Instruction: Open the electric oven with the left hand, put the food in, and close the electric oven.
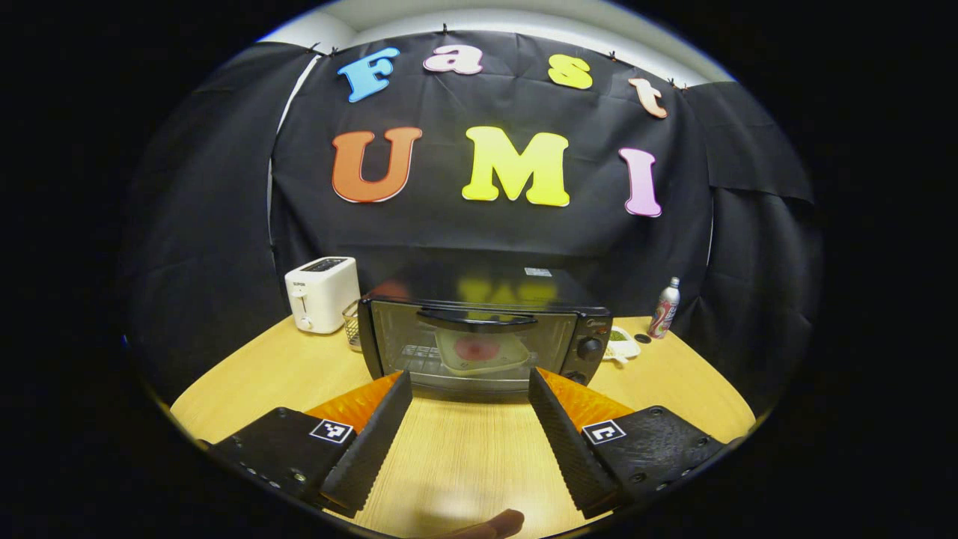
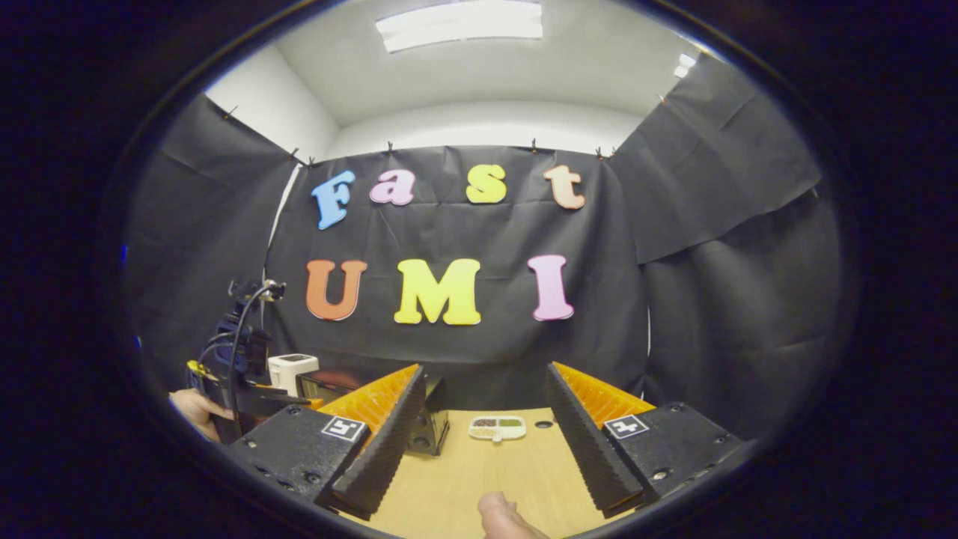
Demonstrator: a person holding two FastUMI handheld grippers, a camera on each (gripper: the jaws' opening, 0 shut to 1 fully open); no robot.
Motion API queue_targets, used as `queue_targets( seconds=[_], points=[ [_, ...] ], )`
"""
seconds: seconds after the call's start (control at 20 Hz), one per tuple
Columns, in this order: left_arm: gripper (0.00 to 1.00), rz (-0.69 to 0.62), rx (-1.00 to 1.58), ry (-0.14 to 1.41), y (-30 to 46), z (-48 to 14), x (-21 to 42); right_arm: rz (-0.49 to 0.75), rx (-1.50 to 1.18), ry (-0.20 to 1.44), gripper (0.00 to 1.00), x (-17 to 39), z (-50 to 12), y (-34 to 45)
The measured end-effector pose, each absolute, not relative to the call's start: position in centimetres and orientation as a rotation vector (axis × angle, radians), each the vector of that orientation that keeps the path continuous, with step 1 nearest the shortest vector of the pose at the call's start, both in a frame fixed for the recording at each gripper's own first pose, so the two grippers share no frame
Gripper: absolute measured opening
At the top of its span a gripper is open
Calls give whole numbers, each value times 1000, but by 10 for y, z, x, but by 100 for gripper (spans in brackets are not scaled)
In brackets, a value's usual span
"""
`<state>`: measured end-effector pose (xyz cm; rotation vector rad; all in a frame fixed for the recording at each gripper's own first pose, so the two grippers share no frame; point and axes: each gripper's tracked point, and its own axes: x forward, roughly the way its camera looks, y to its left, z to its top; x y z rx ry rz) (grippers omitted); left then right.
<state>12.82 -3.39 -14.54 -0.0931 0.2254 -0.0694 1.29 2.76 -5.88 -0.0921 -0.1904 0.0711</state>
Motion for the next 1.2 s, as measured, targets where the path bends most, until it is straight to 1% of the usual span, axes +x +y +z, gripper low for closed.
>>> queue_targets(
  seconds=[0.05,0.15,0.25,0.3,0.4,0.65,0.8,0.9,1.05,1.2],
  points=[
    [95,-80,-102,191,-37,-133,115,44,-128,-219,94,5,-51,24],
    [95,-98,-121,129,-40,-110,88,-1,-176,-256,96,-6,-40,21],
    [95,-81,-117,89,-28,-95,63,-8,-186,-255,96,-18,-37,27],
    [95,-76,-113,67,-25,-87,51,-4,-179,-245,96,-22,-36,28],
    [95,-81,-118,25,-23,-71,29,19,-158,-207,100,-27,-40,32],
    [95,-68,-121,-52,-9,-44,-23,100,-57,-84,100,-35,-55,44],
    [95,-54,-109,-105,-5,-31,-44,126,-35,-19,100,-35,-66,47],
    [94,-62,-109,-111,-9,-31,-52,128,-31,2,100,-34,-68,48],
    [95,-90,-105,-114,-19,-30,-59,100,-42,-8,100,-33,-63,42],
    [94,-104,-89,-111,-24,-31,-60,101,-39,-10,100,-33,-65,44]
  ],
)
